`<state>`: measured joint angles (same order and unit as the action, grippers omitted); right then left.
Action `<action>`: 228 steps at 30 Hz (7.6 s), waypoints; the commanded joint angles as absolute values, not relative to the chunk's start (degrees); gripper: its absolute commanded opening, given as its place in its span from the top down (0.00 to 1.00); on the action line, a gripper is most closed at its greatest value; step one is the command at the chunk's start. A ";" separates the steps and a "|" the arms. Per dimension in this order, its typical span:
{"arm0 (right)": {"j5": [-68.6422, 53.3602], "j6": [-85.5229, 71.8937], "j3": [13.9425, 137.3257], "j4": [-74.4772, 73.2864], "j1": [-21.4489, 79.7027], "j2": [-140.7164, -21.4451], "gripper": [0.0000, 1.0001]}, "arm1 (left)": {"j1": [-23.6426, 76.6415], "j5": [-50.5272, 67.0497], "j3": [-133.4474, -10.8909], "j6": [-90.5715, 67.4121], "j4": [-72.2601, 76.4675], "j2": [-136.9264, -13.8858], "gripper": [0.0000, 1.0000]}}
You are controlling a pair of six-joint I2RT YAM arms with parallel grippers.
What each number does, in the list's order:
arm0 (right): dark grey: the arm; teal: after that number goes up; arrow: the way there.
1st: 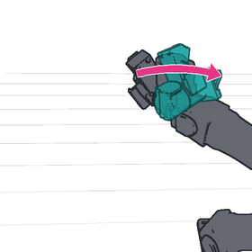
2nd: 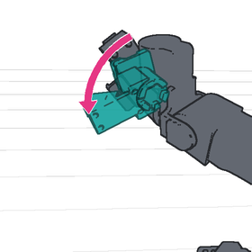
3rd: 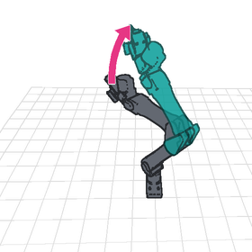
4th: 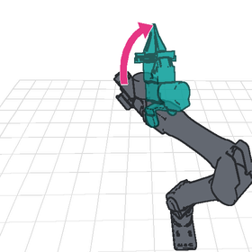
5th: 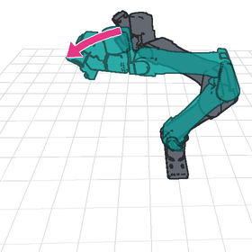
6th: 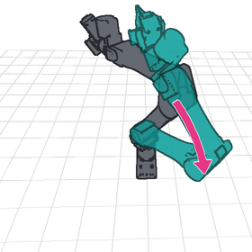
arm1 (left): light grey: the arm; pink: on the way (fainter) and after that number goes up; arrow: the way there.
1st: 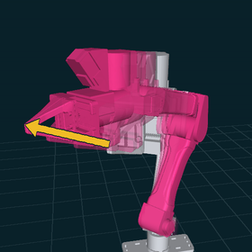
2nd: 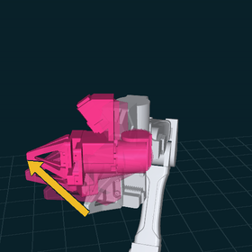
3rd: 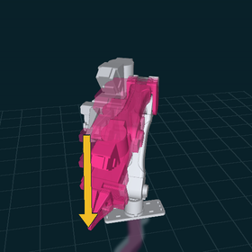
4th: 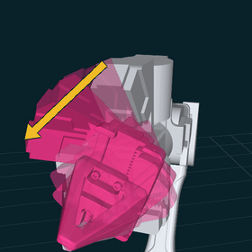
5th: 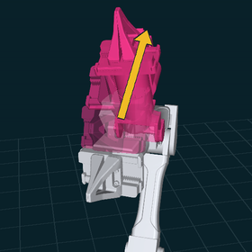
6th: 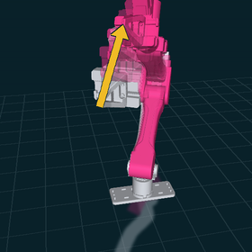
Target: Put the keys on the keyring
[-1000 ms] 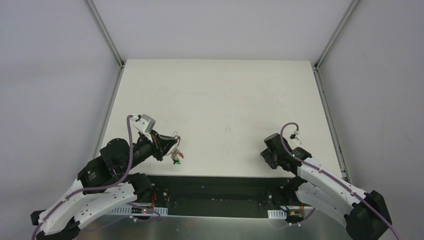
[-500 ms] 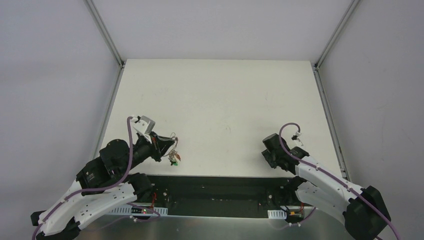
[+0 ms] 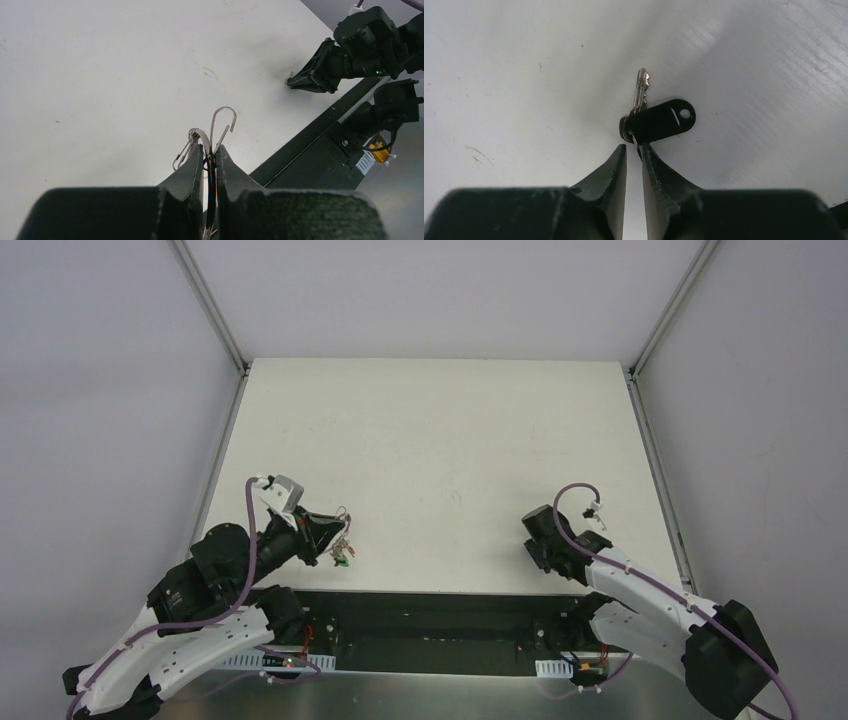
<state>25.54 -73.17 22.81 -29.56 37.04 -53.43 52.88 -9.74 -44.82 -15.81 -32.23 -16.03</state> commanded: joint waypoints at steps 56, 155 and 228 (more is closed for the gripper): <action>-34.98 -34.71 51.16 9.34 65.34 -62.74 1.00 | 52.94 12.00 -40.52 -9.88 -19.25 -9.52 1.00; -20.15 -51.14 50.24 43.51 71.72 -65.00 1.00 | 50.29 19.30 -34.01 -10.77 -7.44 -7.22 0.77; 20.17 -42.67 32.69 -9.78 82.34 -35.15 0.53 | 50.30 -35.99 -44.88 -9.07 -0.49 -63.58 1.00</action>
<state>15.55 -40.99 33.98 -6.74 82.02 -38.50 50.87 -31.29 -41.98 -10.92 -8.78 -58.19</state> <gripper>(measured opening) 0.469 0.018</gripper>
